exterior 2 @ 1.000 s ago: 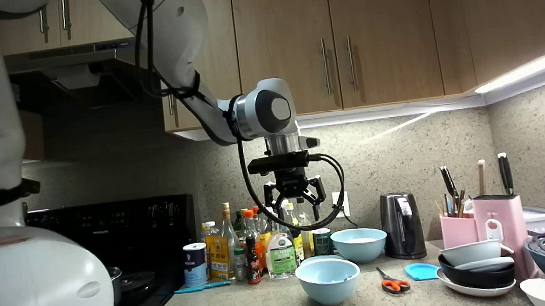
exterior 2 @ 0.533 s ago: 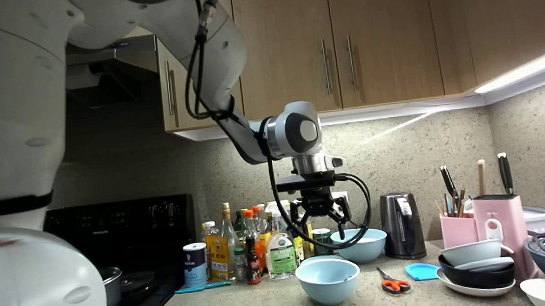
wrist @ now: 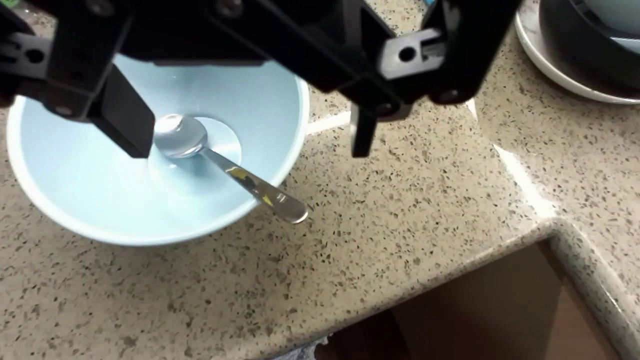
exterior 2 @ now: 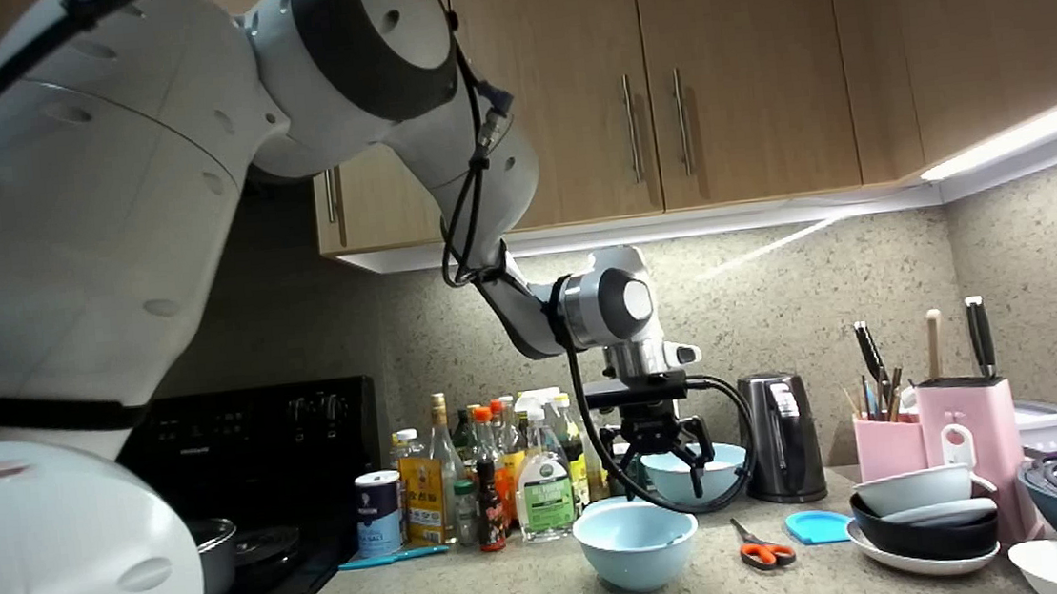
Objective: Stir the bowl
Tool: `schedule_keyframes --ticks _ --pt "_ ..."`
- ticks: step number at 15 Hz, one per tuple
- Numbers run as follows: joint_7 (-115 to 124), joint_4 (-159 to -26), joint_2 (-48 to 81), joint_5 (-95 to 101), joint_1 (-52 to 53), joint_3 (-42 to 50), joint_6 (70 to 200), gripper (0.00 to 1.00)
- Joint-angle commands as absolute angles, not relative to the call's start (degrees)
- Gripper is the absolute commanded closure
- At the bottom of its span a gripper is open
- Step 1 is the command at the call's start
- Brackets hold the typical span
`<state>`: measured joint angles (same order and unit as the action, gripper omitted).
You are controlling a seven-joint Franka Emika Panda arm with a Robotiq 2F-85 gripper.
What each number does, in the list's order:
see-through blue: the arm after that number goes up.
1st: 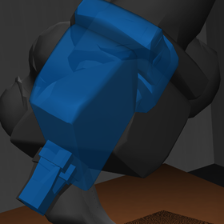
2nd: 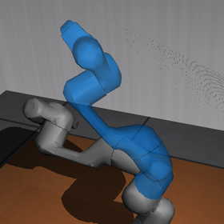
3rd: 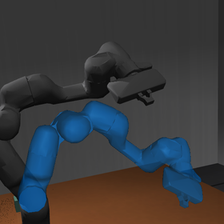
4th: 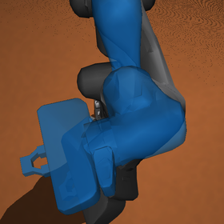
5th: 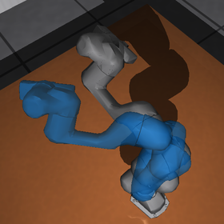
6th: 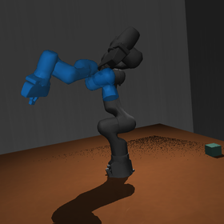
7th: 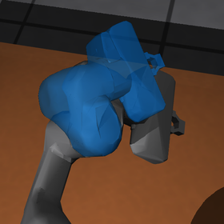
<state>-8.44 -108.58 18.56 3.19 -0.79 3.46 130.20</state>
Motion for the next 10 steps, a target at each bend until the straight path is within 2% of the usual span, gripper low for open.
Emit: schedule_keyframes --ticks 1,7,10 --pt "-8.21 -108.03 18.91 3.55 -1.55 2.67 129.97 0.0" --pt "-31.22 -106.63 19.96 1.53 -5.73 -0.65 122.14 0.0" --pt "-30.94 -105.2 21.24 6.03 -5.29 0.76 117.95 0.0"
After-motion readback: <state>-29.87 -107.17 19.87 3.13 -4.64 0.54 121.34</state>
